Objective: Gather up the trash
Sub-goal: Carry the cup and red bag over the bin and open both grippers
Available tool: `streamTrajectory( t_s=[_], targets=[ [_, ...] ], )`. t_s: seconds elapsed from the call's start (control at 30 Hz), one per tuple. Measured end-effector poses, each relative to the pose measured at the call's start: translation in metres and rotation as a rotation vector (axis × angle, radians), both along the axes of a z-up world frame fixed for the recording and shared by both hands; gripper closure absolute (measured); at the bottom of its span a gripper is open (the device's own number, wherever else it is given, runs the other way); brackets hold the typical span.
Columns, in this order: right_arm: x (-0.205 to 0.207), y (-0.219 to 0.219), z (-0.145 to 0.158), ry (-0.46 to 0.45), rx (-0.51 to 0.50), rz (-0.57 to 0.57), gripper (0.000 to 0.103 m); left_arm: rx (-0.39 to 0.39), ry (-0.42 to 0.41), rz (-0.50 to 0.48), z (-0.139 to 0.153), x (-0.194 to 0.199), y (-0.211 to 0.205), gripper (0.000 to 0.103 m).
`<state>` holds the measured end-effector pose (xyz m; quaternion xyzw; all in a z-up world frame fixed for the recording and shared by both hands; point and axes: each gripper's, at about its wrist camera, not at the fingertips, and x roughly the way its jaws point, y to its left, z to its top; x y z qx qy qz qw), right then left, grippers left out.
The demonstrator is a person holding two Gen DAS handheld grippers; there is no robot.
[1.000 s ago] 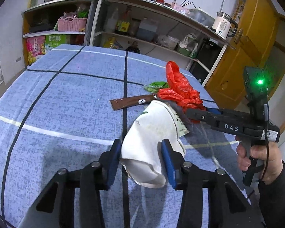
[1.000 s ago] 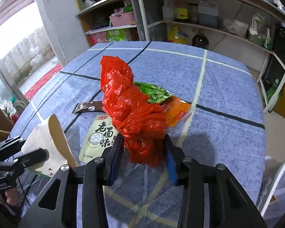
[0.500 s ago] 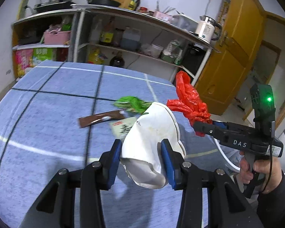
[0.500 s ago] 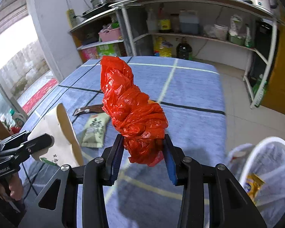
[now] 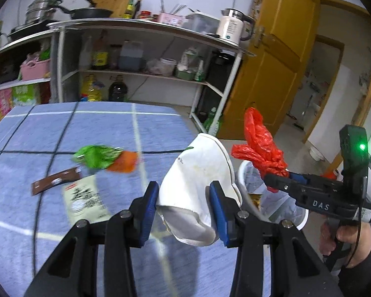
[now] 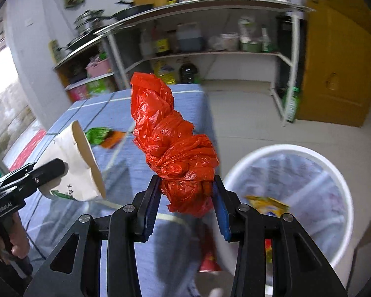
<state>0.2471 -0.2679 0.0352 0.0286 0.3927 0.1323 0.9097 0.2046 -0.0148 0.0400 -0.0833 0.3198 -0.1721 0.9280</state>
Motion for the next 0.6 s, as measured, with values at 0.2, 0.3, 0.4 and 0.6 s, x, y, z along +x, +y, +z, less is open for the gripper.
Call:
streamTrajectory(
  t_s=[0.2,0.3,0.4,0.6],
  targets=[
    [-0.011,-0.047,-0.005,0.015,0.007,-0.103,0.061,0.012,-0.009,-0.072,0.006,0.014,-0.052,0.058],
    [-0.017,-0.070,-0.009,0.029,0.004,-0.151,0.061,0.011,-0.006,-0.105,0.006,0.022,-0.078,0.058],
    [-0.022,-0.087,-0.013,0.039,0.001,-0.185,0.061,0.011,0.004,-0.140,0.003,0.029,-0.103,0.059],
    [-0.024,-0.120,-0.031,0.090,0.000,-0.253,0.061,0.049,0.043,-0.207,-0.018,0.039,-0.146,0.073]
  ],
)
